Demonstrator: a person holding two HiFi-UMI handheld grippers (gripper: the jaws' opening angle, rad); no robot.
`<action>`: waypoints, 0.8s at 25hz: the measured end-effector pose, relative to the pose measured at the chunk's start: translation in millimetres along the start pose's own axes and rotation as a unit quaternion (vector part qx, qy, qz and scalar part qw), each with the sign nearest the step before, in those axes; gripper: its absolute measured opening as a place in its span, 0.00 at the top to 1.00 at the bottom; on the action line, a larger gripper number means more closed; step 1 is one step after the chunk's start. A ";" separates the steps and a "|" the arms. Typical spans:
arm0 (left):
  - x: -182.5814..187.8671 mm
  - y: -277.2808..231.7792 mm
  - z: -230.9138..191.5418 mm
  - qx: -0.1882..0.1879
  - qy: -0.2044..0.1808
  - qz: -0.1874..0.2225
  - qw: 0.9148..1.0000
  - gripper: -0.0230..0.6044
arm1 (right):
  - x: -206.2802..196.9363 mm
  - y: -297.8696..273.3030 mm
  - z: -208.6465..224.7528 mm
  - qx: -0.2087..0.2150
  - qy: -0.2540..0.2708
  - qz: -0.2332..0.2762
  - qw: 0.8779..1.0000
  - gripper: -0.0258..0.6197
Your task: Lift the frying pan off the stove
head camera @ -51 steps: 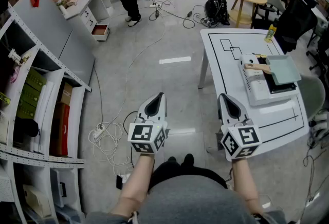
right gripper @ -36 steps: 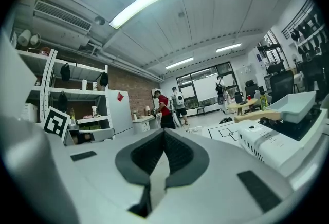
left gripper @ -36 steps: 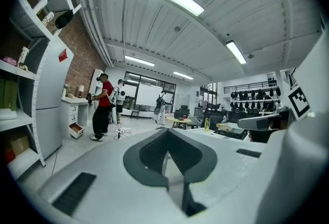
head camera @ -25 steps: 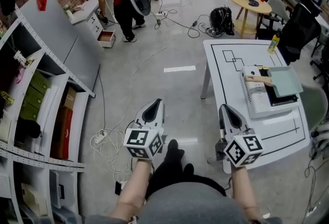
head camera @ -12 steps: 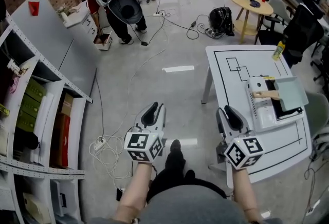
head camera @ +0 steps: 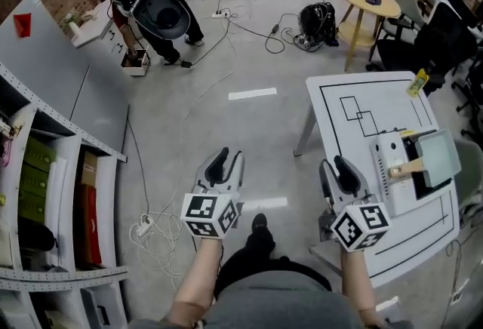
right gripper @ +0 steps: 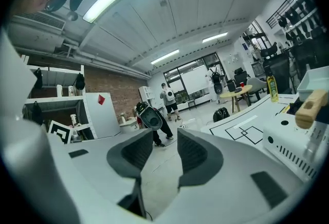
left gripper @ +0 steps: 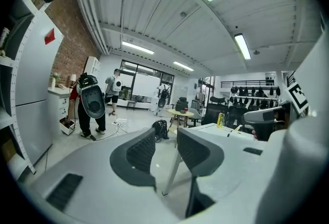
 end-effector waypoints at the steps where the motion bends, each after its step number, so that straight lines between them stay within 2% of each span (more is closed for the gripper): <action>1: 3.2 -9.3 -4.3 -0.007 -0.002 -0.001 1.000 0.77 | 2.1 -6.7 1.9 -0.008 -0.002 0.001 1.000 0.74; 7: 18.8 -63.1 -18.1 -0.058 -0.014 0.000 0.998 0.76 | 8.8 -36.4 15.1 -0.053 -0.016 0.008 0.998 0.73; 10: 21.6 -85.6 -17.2 -0.085 -0.032 -0.007 0.996 0.76 | 9.2 -44.5 19.4 -0.077 -0.018 0.011 0.997 0.73; 20: 18.5 -151.3 14.3 -0.173 -0.046 -0.028 0.983 0.75 | 26.7 -39.6 44.4 -0.144 -0.019 0.046 0.988 0.73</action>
Point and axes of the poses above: the fingertips, and each gripper's own axes: y backward along the fingers, z to its right, x out of its top, the point moved 2 cm from there along y, backward along the fingers, and after that the axes turned 1 degree about y, right-handed, at the moved point
